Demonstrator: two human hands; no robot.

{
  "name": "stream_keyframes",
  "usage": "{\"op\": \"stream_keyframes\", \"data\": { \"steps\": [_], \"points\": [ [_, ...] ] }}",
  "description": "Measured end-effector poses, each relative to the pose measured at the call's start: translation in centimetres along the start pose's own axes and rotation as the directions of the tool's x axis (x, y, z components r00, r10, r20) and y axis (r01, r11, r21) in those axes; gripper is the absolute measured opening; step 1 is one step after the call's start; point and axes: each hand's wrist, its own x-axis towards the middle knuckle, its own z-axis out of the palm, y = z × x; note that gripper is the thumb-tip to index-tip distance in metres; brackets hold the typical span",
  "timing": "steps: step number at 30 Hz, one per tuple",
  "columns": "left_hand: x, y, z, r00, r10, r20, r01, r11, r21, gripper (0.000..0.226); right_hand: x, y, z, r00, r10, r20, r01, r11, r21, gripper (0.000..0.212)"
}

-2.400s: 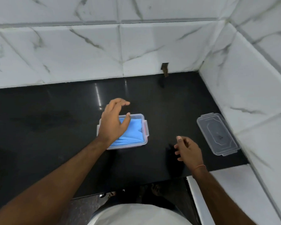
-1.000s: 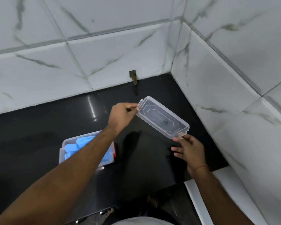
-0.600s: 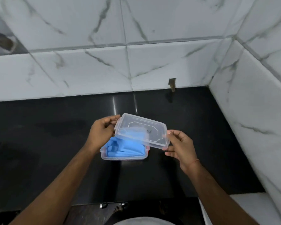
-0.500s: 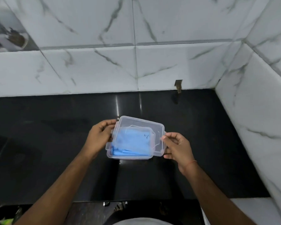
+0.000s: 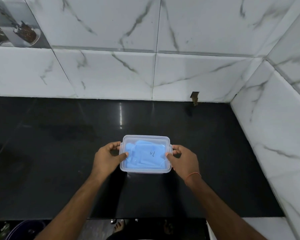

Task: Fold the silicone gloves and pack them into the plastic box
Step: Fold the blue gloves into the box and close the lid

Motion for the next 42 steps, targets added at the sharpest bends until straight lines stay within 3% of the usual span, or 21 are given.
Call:
{"op": "stream_keyframes", "data": {
  "steps": [6, 9, 13, 16, 18, 22, 25, 29, 36, 40, 42],
  "points": [
    [0.3, -0.4, 0.3, 1.0, 0.007, -0.003, -0.007, 0.999, 0.038, 0.041, 0.3, 0.3, 0.5, 1.0, 0.005, -0.007, -0.006, 0.996, -0.085, 0.035],
    [0.6, -0.8, 0.4, 1.0, -0.011, 0.018, 0.012, 1.0, -0.006, 0.038, 0.3, 0.7, 0.7, 0.998, 0.056, 0.015, -0.055, 0.998, -0.012, 0.032],
    [1.1, -1.5, 0.7, 0.986, -0.136, 0.096, 0.153, 0.966, -0.207, 0.033, 0.4, 0.9, 0.7, 0.987, 0.143, 0.071, -0.15, 0.982, 0.11, 0.032],
    [1.5, -1.9, 0.9, 0.958, -0.233, 0.165, 0.27, 0.927, -0.262, 0.021, 0.6, 0.9, 0.4, 0.971, 0.196, 0.136, -0.214, 0.968, 0.131, 0.034],
    [1.7, -1.9, 1.2, 0.949, -0.255, 0.186, 0.299, 0.914, -0.274, 0.022, 0.8, 1.0, 0.2, 0.949, 0.254, 0.186, -0.288, 0.939, 0.189, 0.044],
    [1.5, -1.1, 1.4, 0.922, -0.283, 0.265, 0.359, 0.881, -0.308, 0.037, 1.1, 1.2, -0.3, 0.864, 0.364, 0.348, -0.47, 0.832, 0.296, 0.089],
    [1.3, -1.0, 1.1, 0.907, -0.301, 0.295, 0.384, 0.878, -0.286, 0.042, 1.5, 1.2, -0.7, 0.786, 0.382, 0.485, -0.548, 0.794, 0.263, 0.098],
    [1.0, -1.3, 1.2, 0.929, -0.281, 0.241, 0.346, 0.889, -0.298, 0.034, 1.9, 0.8, -1.1, 0.762, 0.384, 0.521, -0.564, 0.789, 0.244, 0.083],
    [0.7, -2.1, 2.4, 0.969, -0.213, 0.122, 0.238, 0.94, -0.246, 0.011, 1.6, -0.2, -0.8, 0.84, 0.331, 0.429, -0.468, 0.842, 0.267, 0.03],
    [-0.3, -2.0, 3.6, 0.99, -0.127, 0.068, 0.134, 0.983, -0.123, 0.03, 1.0, -0.6, 0.6, 0.913, 0.229, 0.337, -0.341, 0.881, 0.326, 0.024],
    [-0.5, -1.9, 4.0, 0.995, -0.098, 0.035, 0.101, 0.99, -0.097, 0.038, 0.6, -0.6, 1.6, 0.951, 0.181, 0.252, -0.25, 0.928, 0.276, 0.027]
  ]
}}
